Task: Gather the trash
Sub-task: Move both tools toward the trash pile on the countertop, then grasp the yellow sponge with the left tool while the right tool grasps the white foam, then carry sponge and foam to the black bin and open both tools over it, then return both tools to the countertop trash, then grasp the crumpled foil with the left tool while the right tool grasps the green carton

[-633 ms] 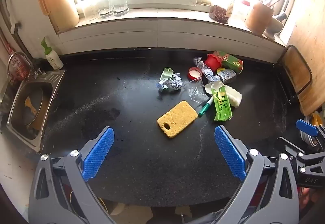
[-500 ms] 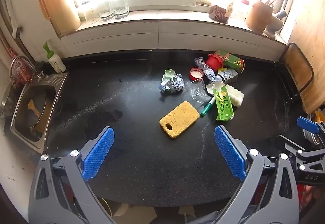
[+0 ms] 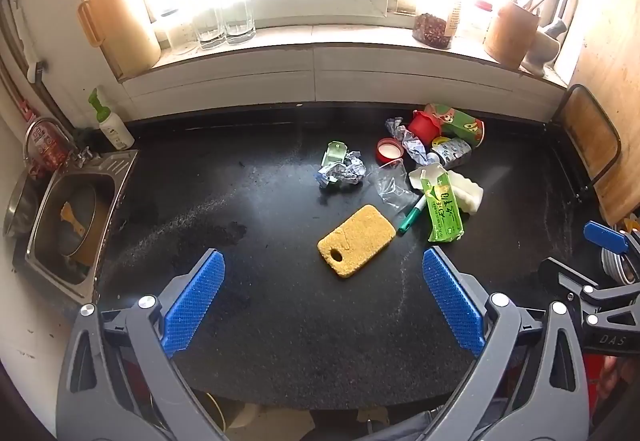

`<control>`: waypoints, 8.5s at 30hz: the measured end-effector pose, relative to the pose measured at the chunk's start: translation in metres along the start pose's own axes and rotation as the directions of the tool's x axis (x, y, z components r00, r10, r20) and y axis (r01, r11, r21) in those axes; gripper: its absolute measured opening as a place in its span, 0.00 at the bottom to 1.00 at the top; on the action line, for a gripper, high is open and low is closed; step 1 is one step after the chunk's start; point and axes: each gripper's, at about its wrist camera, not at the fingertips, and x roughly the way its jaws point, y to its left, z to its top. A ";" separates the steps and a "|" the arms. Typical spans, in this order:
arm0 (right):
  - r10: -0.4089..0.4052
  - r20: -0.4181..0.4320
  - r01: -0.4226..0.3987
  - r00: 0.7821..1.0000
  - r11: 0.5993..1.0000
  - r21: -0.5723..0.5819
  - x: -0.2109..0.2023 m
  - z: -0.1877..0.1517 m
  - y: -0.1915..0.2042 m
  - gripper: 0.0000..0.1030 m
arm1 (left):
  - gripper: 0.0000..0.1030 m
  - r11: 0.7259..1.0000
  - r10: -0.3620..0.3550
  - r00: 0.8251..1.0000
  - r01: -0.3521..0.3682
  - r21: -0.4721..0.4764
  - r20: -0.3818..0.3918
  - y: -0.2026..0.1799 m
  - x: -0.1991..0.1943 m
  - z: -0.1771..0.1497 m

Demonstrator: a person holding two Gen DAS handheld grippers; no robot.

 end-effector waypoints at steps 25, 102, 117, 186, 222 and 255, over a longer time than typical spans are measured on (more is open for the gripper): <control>-0.012 -0.012 0.012 1.000 1.000 0.001 0.006 0.007 -0.009 0.94 | 0.94 1.000 -0.005 0.999 0.005 -0.009 -0.049 -0.011 0.018 0.008; 0.113 -0.266 -0.219 0.957 0.885 -0.411 0.256 0.071 -0.101 0.39 | 0.82 0.853 -0.198 0.958 0.272 0.446 -0.207 -0.048 0.260 -0.026; 0.104 -0.169 -0.149 0.980 0.948 -0.282 0.157 0.055 -0.112 0.23 | 0.54 0.938 -0.208 0.969 0.236 0.255 -0.132 -0.047 0.199 0.010; 0.134 -0.685 -0.688 0.716 0.301 -0.660 0.204 -0.246 0.595 0.84 | 0.90 0.453 0.180 0.949 -0.313 -0.835 -0.258 0.357 0.059 -0.512; 0.035 0.062 -0.039 0.997 0.997 0.061 0.037 0.020 -0.033 0.85 | 0.90 0.980 -0.164 0.985 0.156 0.122 0.054 -0.008 0.067 -0.011; 0.064 -0.210 -0.056 0.976 0.997 0.043 0.207 0.059 -0.054 0.55 | 0.86 0.926 -0.161 0.986 0.164 0.341 -0.037 -0.041 0.246 0.063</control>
